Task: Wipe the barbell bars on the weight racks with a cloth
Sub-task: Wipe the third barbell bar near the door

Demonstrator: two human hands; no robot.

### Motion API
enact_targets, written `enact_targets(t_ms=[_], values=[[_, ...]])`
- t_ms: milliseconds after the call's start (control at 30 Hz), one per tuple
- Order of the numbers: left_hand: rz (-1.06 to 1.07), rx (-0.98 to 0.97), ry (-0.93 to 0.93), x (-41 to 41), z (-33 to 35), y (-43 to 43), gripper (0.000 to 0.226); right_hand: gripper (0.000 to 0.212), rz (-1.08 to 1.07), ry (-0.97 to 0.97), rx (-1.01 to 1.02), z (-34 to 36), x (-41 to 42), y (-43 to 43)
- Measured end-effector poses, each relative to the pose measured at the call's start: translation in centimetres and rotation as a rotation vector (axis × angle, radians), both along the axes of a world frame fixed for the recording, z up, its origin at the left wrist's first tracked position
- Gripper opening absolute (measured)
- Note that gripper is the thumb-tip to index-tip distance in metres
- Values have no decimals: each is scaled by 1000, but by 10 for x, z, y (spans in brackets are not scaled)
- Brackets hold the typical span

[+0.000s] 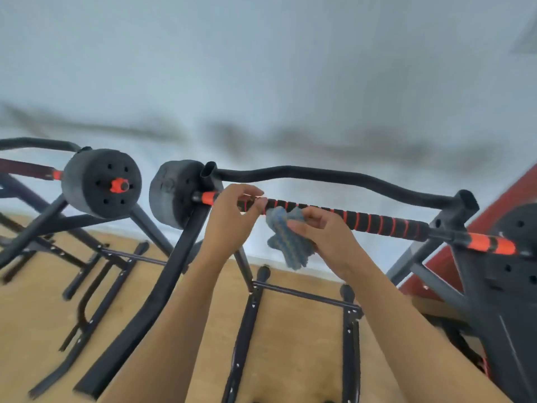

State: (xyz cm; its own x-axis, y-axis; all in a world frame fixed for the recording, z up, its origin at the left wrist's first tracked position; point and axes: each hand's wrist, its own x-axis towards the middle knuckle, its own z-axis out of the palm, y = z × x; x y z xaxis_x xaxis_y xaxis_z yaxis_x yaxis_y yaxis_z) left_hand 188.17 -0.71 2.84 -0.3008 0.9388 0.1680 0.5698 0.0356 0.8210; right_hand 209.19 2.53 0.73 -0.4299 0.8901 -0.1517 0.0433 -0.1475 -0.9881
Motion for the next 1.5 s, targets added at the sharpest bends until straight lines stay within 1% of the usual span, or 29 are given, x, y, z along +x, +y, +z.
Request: enact_targets(t_ms=[33,67,133,167,233,300,433,533,600,667,733,767,800,833,900,933,1000,1033,1067,1100,1167,1200,1233,1267,1300,1333,1367,1433,1500], values=[[-60,-29,-2,1,0,-1,12,24,10,3,13,2,-6,9],[-143,-80,-10,1,1,-4,18,23,18,-3,35,3,-10,15],[-232,-161,-8,1,0,-10,32,19,64,-19,66,3,-21,26],[-223,-160,-16,-1,-3,-12,35,18,89,-18,67,3,-25,30],[-135,-120,-77,-8,-9,-15,33,15,148,-27,64,2,-35,38],[-86,-114,-113,-17,-15,-14,32,15,169,-81,95,1,-40,46],[-59,-78,-148,-27,-23,-4,25,21,128,-207,199,4,-48,61],[-63,-66,-142,-33,-33,2,17,20,67,-276,245,8,-54,66],[-90,-64,-157,-39,-41,5,11,20,24,-363,330,8,-59,68],[-105,-49,-164,-46,-46,8,11,29,9,-398,370,4,-64,70],[-111,-31,-190,-47,-44,9,17,47,97,-350,325,4,-68,74],[-110,-31,-219,-48,-41,9,19,52,164,-330,286,4,-71,77],[-111,-32,-253,-50,-38,9,20,51,220,-321,255,5,-75,80],[-117,-30,-274,-52,-36,11,20,44,255,-331,257,5,-79,84],[-92,-23,-257,-58,-35,16,14,31,282,-397,324,3,-87,90],[-44,-14,-246,-61,-33,18,12,30,290,-427,353,2,-88,93],[104,32,-236,-69,-27,23,16,32,295,-483,399,3,-87,99],[180,66,-216,-73,-26,25,18,30,292,-516,420,3,-85,102],[241,107,-157,-76,-27,27,17,28,294,-552,435,3,-82,105],[277,150,-57,-80,-30,29,16,26,300,-595,442,0,-78,109],[285,236,282,-87,-44,38,10,28,304,-690,453,-5,-69,114],[249,242,468,-90,-54,42,15,33,316,-736,466,-7,-65,117],[182,216,617,-92,-68,45,27,39,340,-781,469,-8,-61,119],[100,164,703,-95,-82,46,39,45,373,-828,463,-10,-58,121],[31,108,732,-97,-93,47,47,51,403,-870,453,-11,-56,123],[-10,69,711,-98,-99,45,50,55,419,-903,432,-13,-55,124],[-25,58,646,-99,-103,43,51,57,423,-922,405,-15,-55,125],[-15,90,490,-96,-104,42,46,51,425,-923,335,-21,-60,125],[-19,142,453,-87,-104,47,37,36,457,-943,323,-27,-66,123]])
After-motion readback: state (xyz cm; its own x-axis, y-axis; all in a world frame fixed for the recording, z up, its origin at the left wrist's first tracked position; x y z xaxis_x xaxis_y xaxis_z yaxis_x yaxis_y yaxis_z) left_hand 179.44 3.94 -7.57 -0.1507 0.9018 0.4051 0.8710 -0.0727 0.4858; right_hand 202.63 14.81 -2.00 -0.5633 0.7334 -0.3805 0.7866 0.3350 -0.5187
